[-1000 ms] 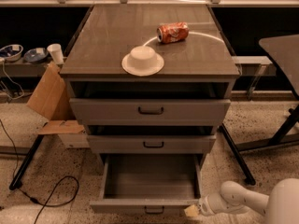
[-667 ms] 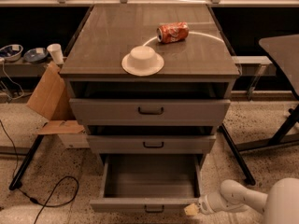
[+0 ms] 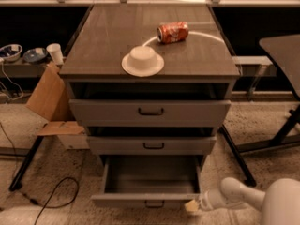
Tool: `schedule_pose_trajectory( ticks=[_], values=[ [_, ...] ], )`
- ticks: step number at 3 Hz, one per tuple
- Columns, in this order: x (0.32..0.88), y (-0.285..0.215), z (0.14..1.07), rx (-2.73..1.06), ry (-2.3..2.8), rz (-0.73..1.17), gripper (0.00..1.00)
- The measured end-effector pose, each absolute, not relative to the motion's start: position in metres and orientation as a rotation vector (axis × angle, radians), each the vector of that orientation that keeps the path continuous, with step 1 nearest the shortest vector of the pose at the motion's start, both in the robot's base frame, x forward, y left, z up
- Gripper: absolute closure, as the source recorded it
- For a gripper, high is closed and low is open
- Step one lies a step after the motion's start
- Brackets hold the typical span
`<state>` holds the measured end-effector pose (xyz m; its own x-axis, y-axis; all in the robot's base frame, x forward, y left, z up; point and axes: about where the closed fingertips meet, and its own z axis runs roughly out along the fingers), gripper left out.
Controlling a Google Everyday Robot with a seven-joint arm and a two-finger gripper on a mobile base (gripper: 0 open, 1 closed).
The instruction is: Close bottom drawer
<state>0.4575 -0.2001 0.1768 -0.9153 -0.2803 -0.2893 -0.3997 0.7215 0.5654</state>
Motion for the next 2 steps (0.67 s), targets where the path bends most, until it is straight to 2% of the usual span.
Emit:
schedule_pose_trajectory(
  ticks=[1, 2],
  values=[
    [0.457, -0.2, 0.177, -0.547, 2.742, 0.964, 1.0],
    [0.483, -0.206, 0.175, -0.463, 2.726, 0.965, 1.0]
  ],
)
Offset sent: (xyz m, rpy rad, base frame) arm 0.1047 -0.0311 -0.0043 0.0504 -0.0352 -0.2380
